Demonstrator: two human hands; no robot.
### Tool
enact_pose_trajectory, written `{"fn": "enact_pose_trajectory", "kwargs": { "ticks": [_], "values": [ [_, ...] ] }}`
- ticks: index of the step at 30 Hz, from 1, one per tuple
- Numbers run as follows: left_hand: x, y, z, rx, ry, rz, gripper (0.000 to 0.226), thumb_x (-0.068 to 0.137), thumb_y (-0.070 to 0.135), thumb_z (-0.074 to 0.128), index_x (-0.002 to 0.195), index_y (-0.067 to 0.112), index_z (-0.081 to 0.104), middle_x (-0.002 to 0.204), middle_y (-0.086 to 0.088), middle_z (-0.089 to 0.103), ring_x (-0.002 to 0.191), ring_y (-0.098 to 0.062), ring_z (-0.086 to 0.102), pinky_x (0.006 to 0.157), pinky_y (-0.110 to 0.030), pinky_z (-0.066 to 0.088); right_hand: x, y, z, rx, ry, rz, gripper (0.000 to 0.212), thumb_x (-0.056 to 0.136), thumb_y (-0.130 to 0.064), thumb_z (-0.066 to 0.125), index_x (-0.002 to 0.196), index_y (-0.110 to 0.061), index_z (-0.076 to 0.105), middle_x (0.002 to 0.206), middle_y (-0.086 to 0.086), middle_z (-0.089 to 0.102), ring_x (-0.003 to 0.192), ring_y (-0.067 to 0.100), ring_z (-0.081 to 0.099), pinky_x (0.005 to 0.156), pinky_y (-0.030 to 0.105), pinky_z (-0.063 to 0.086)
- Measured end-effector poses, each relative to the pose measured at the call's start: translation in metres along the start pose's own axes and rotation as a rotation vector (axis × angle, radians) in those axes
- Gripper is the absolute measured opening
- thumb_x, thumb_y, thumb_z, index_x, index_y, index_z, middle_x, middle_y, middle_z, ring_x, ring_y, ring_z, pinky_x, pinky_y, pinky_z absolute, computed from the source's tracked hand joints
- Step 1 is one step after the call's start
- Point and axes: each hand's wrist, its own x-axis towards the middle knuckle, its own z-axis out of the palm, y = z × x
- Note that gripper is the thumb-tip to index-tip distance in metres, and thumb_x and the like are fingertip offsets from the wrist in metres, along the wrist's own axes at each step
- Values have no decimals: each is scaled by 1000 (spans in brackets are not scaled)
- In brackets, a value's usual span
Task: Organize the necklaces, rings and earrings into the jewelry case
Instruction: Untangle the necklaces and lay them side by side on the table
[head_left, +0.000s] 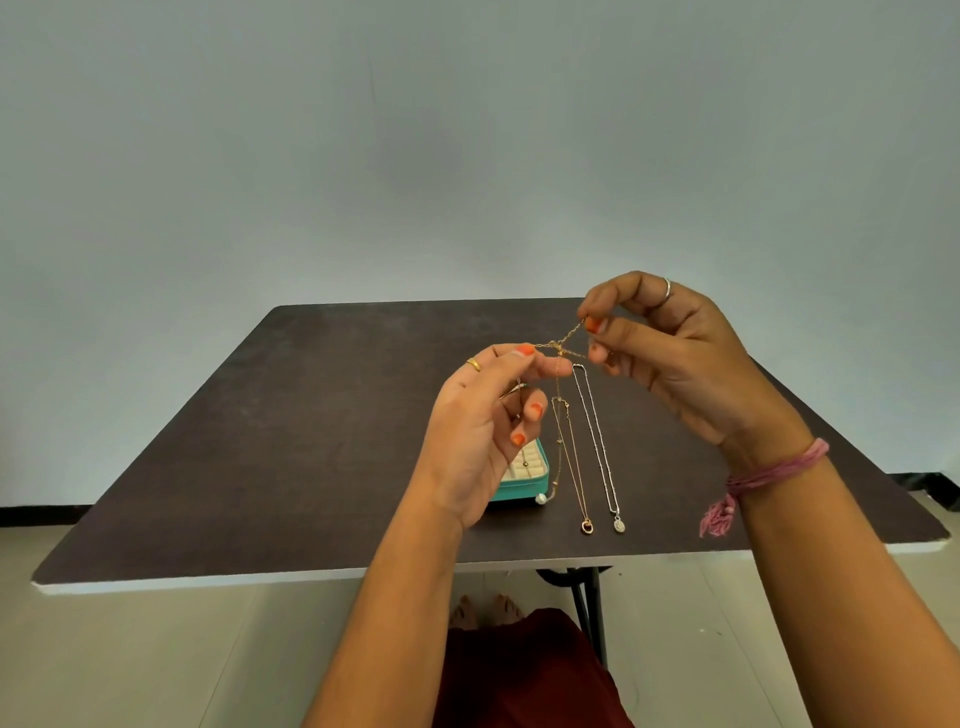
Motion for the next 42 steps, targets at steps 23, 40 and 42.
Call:
{"fn": "enact_pose_trajectory", "kwargs": {
  "ticks": [23, 40, 42],
  "values": [
    [-5, -3, 6, 159, -34, 6, 15, 90, 8, 57, 94, 14, 70, 73, 1, 68, 53, -3, 50, 49, -13, 40, 0, -13, 8, -215, 68, -62, 15, 83, 0, 66, 84, -15, 63, 87, 4, 72, 47, 7, 55, 45, 17, 40],
    [-3, 0, 4, 245, -21, 60, 16, 92, 13, 56, 86, 19, 70, 73, 4, 68, 52, -3, 49, 48, -15, 38, 1, -6, 8, -64, 99, 45, 17, 82, 4, 63, 83, -14, 62, 78, -2, 68, 53, 9, 61, 44, 17, 41],
    [-2, 1, 3, 222, -23, 50, 16, 92, 13, 55, 87, 17, 70, 73, 3, 68, 51, -3, 49, 47, -15, 38, 1, -5, 8, -9, 101, 91, 18, 83, 5, 61, 83, -14, 62, 77, -2, 67, 54, 9, 61, 44, 16, 42]
  ]
}}
